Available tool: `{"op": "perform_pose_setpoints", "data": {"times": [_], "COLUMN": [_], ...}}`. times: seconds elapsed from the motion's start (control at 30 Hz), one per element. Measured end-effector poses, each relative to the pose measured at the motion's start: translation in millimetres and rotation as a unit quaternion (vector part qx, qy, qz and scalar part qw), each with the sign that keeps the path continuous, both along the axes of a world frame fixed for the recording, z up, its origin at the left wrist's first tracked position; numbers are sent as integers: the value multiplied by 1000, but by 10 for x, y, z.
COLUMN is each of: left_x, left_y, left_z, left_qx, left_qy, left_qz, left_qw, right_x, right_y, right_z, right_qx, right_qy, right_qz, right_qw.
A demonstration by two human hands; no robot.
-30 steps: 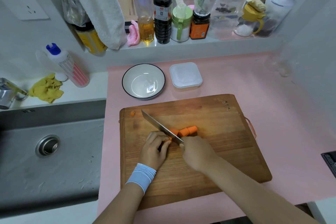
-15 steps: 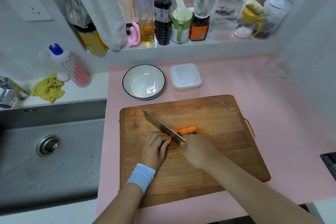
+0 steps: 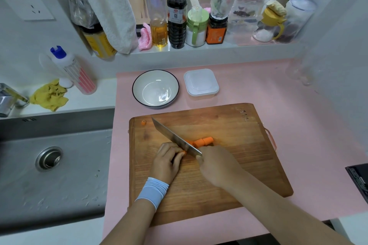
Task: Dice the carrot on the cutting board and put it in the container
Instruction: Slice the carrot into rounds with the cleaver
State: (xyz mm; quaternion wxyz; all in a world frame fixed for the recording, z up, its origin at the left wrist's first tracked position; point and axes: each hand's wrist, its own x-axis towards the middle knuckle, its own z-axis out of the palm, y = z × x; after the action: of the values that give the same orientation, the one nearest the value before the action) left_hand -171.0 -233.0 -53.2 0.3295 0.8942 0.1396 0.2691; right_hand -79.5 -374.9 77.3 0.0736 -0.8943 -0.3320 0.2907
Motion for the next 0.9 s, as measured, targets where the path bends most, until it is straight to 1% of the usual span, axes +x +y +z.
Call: {"op": "perform_pose_setpoints", "data": {"times": [0.67,0.9], "left_x": [7,3], "left_y": [6,14], "left_z": [-16,-17], "left_qx": [-11,-11], "left_qy": [-6,-13], "left_qz": [1,1], "left_qw": [1000,1000], "right_x": [-14,16], "right_y": [49,199], "right_z": [78,-11], "right_qx": [-39,-57], "right_qy": [5,35], "right_qz": [0,-6], "right_qw": [999,998]}}
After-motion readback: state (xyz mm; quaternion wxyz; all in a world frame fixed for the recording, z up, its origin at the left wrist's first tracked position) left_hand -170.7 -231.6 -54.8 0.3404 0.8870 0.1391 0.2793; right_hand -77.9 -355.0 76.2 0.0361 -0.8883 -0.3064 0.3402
